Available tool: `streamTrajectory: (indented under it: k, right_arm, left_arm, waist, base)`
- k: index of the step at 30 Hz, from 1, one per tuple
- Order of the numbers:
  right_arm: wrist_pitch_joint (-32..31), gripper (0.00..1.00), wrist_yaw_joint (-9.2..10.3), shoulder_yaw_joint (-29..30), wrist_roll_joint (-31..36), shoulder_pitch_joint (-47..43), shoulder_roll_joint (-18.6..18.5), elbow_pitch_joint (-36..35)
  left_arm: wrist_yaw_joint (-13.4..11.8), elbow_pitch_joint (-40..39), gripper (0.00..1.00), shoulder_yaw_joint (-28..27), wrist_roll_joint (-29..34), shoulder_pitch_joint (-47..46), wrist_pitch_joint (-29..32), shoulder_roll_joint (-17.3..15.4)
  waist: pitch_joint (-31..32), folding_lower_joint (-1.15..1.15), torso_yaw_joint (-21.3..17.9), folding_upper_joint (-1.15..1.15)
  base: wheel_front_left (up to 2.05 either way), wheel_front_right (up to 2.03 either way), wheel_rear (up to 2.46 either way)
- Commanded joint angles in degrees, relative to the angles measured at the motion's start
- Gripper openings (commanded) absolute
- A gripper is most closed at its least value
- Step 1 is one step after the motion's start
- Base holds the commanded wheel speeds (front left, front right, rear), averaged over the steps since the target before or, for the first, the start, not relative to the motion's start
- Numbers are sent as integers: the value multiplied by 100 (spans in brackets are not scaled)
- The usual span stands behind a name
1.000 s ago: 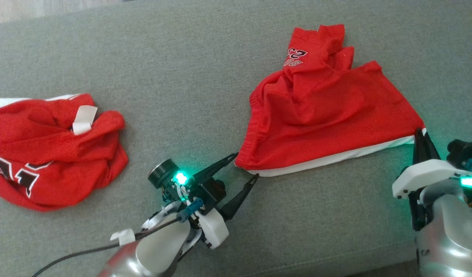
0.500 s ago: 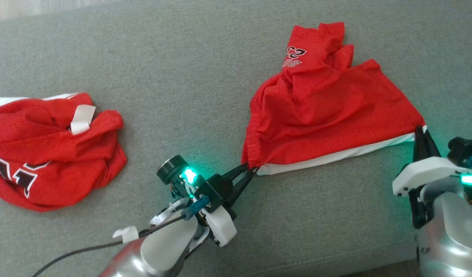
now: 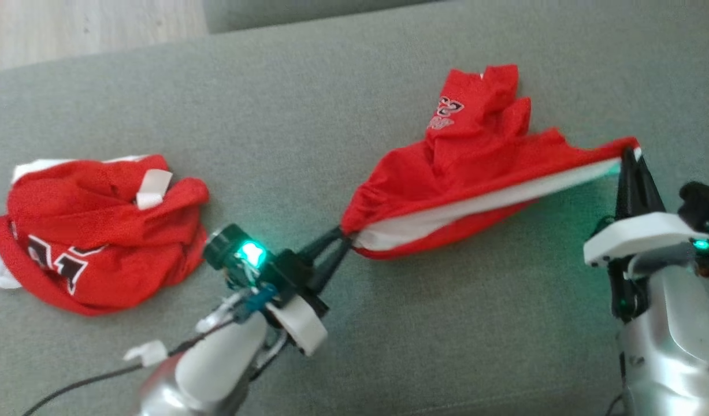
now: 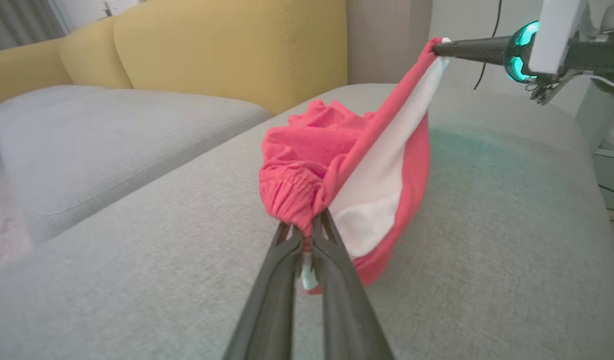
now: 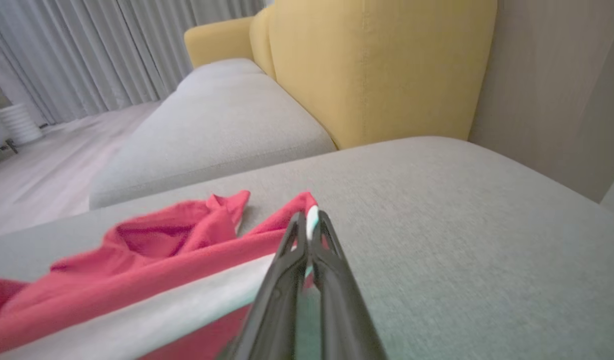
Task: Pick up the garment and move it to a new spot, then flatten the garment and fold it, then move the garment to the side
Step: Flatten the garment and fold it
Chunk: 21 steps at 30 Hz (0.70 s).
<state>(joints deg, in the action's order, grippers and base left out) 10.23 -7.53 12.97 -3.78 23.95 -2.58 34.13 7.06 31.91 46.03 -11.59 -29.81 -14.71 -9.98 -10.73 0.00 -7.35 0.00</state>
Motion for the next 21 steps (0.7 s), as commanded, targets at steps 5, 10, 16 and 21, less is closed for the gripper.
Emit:
streamTrajectory:
  k: [5,10,16,21]
  right_arm:
    - [-169,0,4,-521,-259,322,-30,-667]
    - [-606,0,4,-1022,-307,823,-30,-1132]
    - [-959,0,4,-1705,-470,1694,-42,-1453]
    - [-1128,0,4,-1812,-465,2216,-98,-1376]
  left_arm:
    - [-2,-213,0,-402,-136,-458,-22,-414]
    - [29,-322,0,-472,-250,-1292,245,-796]
    - [40,-493,0,-126,-643,-2503,825,-1274]
    - [42,-576,0,280,-1323,-3447,1311,-1669]
  waist:
    - [331,0,92,0]
    - [597,0,77,0]
    - [849,0,-19,0]
    - [1027,0,-30,0]
  base:
    - [0,0,0]
    - [0,0,0]
    - [0,0,0]
    - [0,0,0]
